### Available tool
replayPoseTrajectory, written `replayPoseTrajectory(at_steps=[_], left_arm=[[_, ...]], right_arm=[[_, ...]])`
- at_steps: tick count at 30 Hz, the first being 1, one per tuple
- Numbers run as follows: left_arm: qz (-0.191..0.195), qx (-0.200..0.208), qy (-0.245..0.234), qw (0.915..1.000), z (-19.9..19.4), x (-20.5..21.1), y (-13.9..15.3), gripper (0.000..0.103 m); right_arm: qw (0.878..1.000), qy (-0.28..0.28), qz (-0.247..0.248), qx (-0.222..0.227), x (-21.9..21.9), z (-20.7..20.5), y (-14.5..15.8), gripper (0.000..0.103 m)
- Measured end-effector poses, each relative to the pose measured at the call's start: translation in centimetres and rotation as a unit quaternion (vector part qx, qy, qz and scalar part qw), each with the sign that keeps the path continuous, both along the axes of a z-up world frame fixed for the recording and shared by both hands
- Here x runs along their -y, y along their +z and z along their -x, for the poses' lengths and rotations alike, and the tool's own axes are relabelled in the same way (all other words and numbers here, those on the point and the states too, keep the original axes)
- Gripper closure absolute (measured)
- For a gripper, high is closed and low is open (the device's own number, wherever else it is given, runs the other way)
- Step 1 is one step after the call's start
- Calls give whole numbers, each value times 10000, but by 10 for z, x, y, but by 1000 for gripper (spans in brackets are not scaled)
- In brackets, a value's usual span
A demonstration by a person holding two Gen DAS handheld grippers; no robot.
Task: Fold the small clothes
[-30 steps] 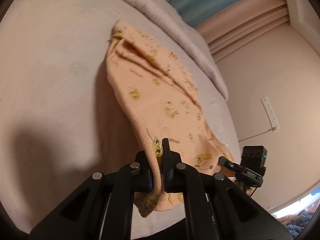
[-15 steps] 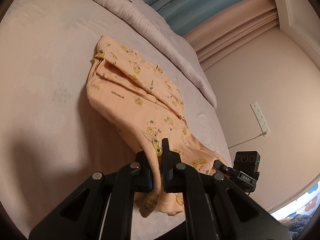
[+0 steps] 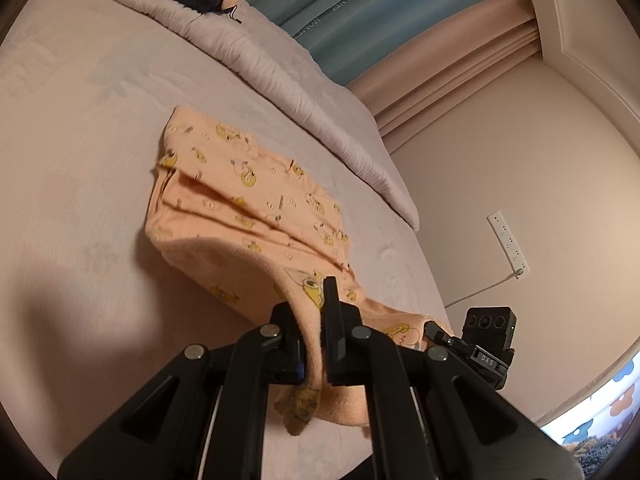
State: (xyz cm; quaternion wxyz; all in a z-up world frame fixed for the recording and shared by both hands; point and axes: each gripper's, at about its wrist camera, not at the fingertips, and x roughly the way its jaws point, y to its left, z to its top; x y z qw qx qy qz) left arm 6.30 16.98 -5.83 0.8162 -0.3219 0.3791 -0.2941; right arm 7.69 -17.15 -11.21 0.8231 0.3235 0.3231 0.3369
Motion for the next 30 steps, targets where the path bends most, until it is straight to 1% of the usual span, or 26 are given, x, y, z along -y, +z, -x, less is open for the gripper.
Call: replayPoseTrajectory(at_steps=[8, 12, 17, 26, 30], left_arm=[[85, 139, -50, 9999, -27, 4, 10, 99], [242, 94, -29, 9997, -44, 3, 8, 99], [346, 112, -14, 9993, -62, 3, 10, 99], [342, 67, 124, 9993, -105, 1, 6, 99], [439, -4, 229, 9988, -127, -3, 2, 99]], right_arm=[[9995, -256, 10, 186, 9, -23, 10, 94], [9992, -304, 50, 263, 11, -34, 14, 94], [9986, -372, 17, 363, 15, -50, 19, 94], [9972, -636, 10, 386, 27, -85, 19, 94], [9958, -804, -3, 442, 35, -100, 23, 94]])
